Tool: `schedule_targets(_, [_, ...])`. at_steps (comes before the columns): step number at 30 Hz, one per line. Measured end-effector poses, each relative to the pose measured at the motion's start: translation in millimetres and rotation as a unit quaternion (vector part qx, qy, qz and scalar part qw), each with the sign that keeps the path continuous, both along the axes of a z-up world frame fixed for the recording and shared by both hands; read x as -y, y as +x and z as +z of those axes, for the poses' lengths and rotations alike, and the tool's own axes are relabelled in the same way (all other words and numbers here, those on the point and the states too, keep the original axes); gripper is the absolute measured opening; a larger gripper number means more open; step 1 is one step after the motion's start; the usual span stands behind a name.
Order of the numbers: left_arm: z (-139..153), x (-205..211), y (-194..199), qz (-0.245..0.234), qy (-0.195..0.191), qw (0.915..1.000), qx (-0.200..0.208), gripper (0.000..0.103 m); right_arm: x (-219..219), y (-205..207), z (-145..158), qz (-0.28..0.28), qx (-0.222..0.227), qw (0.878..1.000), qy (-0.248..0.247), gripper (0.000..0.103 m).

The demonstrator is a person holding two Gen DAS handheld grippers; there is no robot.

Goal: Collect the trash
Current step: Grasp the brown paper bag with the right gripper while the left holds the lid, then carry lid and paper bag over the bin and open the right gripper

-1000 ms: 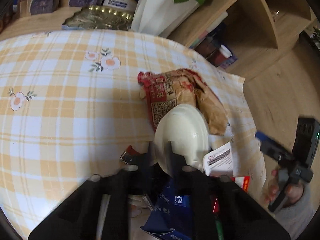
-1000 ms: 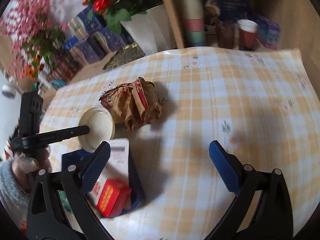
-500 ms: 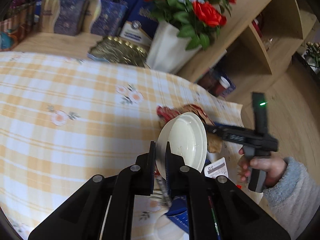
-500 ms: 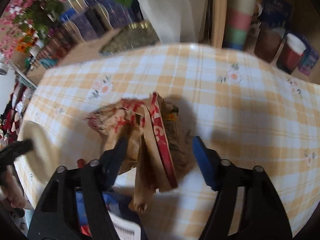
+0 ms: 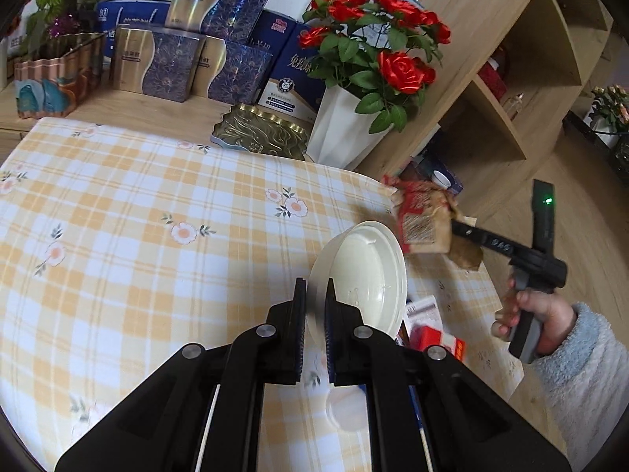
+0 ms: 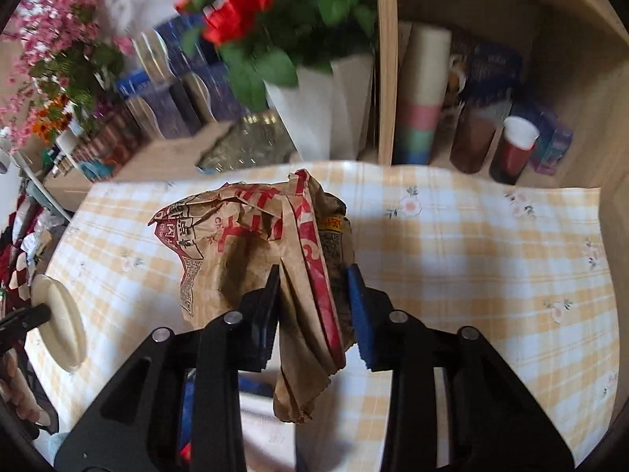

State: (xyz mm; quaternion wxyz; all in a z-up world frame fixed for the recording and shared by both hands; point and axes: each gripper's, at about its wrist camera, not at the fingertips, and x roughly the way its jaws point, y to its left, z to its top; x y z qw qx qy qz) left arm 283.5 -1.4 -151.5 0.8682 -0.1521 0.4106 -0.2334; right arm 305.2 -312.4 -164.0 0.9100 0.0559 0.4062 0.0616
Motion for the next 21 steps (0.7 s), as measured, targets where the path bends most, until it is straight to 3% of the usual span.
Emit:
schedule_targets(9, [18.1,-25.0,-83.6,-0.006,0.002,0.9999,0.009,0.009,-9.0,-104.5,42.7,0.017,0.048,0.998,0.043,0.035])
schedule_targets(21, [25.3,-69.7,-208.3,0.000,-0.007,0.9997,0.021,0.009,-55.1,-267.0,39.3,0.080,0.052,0.993,0.063,0.035])
